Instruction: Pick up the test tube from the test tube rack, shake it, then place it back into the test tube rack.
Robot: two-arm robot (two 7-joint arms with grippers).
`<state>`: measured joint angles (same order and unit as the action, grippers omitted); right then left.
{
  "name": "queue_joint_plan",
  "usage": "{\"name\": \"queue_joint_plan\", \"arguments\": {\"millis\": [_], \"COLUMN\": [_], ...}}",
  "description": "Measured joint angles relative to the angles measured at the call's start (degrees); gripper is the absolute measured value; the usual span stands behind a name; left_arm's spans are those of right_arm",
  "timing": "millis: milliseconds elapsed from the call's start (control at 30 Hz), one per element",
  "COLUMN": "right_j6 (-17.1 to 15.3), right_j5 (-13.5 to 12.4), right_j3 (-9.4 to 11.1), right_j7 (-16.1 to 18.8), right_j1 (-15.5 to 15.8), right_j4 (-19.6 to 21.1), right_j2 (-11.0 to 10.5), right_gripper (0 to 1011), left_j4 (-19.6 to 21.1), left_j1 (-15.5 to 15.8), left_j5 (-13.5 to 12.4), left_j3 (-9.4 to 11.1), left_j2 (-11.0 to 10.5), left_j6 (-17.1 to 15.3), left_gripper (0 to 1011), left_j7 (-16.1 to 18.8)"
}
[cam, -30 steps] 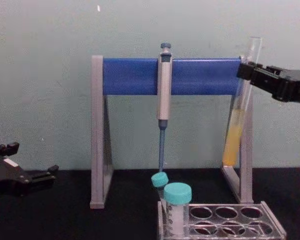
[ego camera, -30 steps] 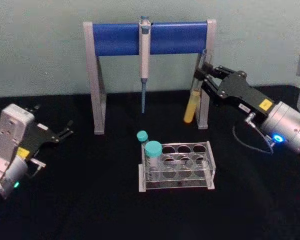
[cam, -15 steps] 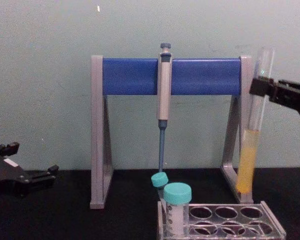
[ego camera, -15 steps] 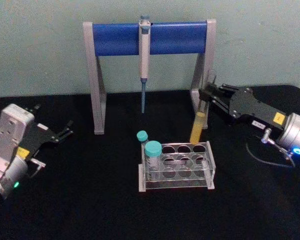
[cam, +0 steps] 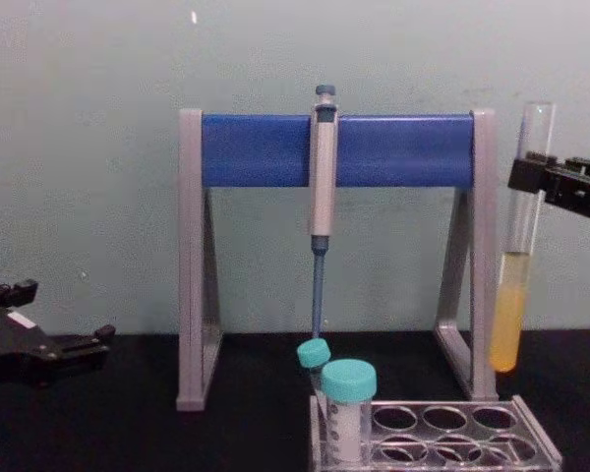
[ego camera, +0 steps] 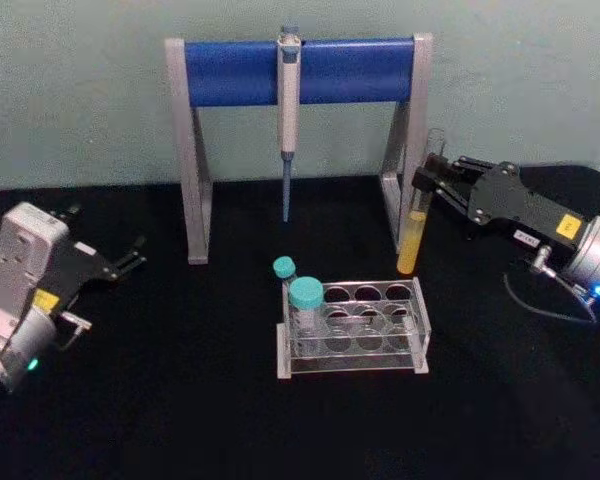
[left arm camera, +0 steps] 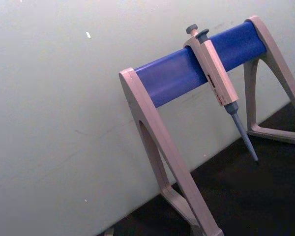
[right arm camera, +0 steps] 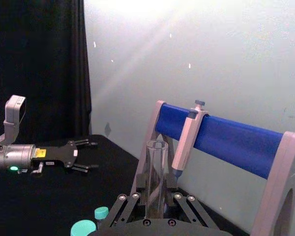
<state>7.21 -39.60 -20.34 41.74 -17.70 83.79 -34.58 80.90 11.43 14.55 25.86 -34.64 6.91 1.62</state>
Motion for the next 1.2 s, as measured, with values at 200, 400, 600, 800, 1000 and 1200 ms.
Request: {"name": "queue_joint_plan", "arguments": {"millis": [200, 400, 600, 800, 1000, 1200], "right_j6": [0.1, 0.3, 0.6, 0.7, 0.8, 0.9], "right_j5": [0.0, 0.1, 0.1, 0.2, 0.2, 0.2], "right_j3": [-0.4, -0.8, -1.3, -1.8, -2.2, -2.6], "right_j7": [0.0, 0.2, 0.6, 0.9, 1.2, 1.2], "right_j1": [-0.2, -0.7, -1.0, -1.3, -1.5, -1.7], "right_j4": [-0.2, -0.6, -0.8, -1.1, -1.4, -1.8], "right_j2": [0.2, 0.5, 0.8, 1.1, 1.4, 1.7], "right_gripper": [228, 228, 228, 228, 229, 228], "left_j4": [0.0, 0.0, 0.0, 0.0, 0.0, 0.0], "left_j1": [0.0, 0.0, 0.0, 0.0, 0.0, 0.0], "left_j5": [0.0, 0.0, 0.0, 0.0, 0.0, 0.0], "left_j3": [0.0, 0.0, 0.0, 0.0, 0.0, 0.0], "left_j2": [0.0, 0.0, 0.0, 0.0, 0.0, 0.0], "left_j6": [0.0, 0.0, 0.0, 0.0, 0.0, 0.0], "left_gripper": [1001, 1001, 1001, 1002, 1001, 1001], "left_j7": [0.0, 0.0, 0.0, 0.0, 0.0, 0.0]}}
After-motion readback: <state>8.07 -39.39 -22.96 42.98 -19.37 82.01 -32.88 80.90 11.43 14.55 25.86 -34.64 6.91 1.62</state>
